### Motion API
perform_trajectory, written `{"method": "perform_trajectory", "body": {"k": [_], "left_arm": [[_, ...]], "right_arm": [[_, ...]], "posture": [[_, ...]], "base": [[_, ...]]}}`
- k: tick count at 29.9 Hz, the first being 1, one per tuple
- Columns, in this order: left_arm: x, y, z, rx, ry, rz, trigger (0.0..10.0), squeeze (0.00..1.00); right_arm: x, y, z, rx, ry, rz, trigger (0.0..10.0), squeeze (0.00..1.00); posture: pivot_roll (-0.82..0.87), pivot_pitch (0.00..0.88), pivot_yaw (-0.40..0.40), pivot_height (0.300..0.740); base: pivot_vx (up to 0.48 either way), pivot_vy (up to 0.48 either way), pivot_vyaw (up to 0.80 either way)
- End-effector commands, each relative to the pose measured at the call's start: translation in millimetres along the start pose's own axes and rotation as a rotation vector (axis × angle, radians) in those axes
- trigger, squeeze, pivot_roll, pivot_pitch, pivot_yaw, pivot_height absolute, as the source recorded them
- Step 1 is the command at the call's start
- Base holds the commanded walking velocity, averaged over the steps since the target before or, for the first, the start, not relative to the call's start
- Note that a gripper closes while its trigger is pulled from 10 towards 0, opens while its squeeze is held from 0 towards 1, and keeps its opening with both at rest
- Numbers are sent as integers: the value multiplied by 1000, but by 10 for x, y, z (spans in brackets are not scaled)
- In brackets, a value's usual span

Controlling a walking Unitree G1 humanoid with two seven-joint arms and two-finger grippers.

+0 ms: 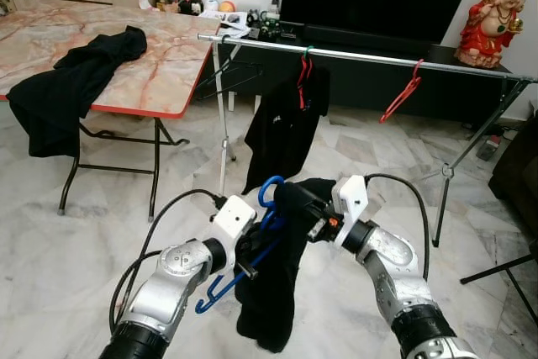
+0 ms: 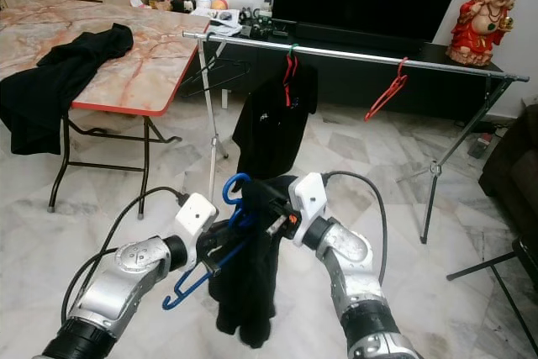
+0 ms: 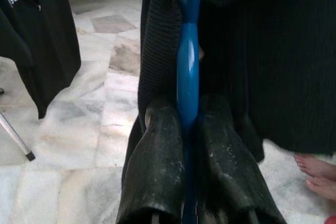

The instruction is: Hang hanger

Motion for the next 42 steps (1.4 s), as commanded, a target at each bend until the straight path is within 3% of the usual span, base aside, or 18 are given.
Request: {"method": "perform_trajectory", "body": {"k": [1,6,11,15,21,22,24,38,39,42], "left_arm": [[23,112,-21,3,8,45,10000,0],[18,130,-36,-5,12,53,10000,0],[10,125,-54,-8,20,57,10000,0],[16,137,-70,-10,32,69,10000,0],[21,156,-80,-12,38,79,10000,0],[22,158,-81,-13,39,81,10000,0],[24,157,-83,-14,41,82,10000,0],[28,160,-84,-20,43,92,10000,0],[27,159,-82,-20,41,91,10000,0],[10,127,-75,-7,18,71,10000,0]], "right_arm": [[-49,5,32,-34,12,-18,10000,0],[-164,-154,-25,-62,82,-130,10000,0],[-207,-188,-36,-80,98,-168,10000,0],[-276,-256,84,-102,-2,-237,10000,0],[-292,-264,73,-86,-4,-233,10000,0],[-290,-263,66,-85,-1,-232,10000,173],[-285,-266,55,-88,2,-237,10000,1000],[-294,-308,-8,-100,24,-258,10000,1000],[-297,-283,23,-108,3,-249,10000,1000],[-312,-54,314,-116,-191,-155,10000,1000]], "posture": [[143,0,-121,740],[143,0,-121,740],[139,0,-120,740],[138,0,-119,740],[136,0,-121,740],[136,0,-121,740],[136,0,-121,740],[133,0,-125,740],[132,0,-125,740],[128,0,-125,740]], "base": [[0,0,0],[0,0,0],[0,0,0],[0,0,0],[0,0,0],[0,0,0],[0,0,0],[0,0,0],[0,0,0],[0,0,0]]}}
Point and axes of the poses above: a point about 5 cm out from each wrist's last joint towards the gripper, its own x axis pointing out of the wrist towards the gripper, its own y axis along the axis of the wrist's last joint, z = x × y, the point moved 2 cm from there along x, pointing out of the wrist towards the gripper, and after that the axes turned 12 degrees about -x, right-handed, at the moved point
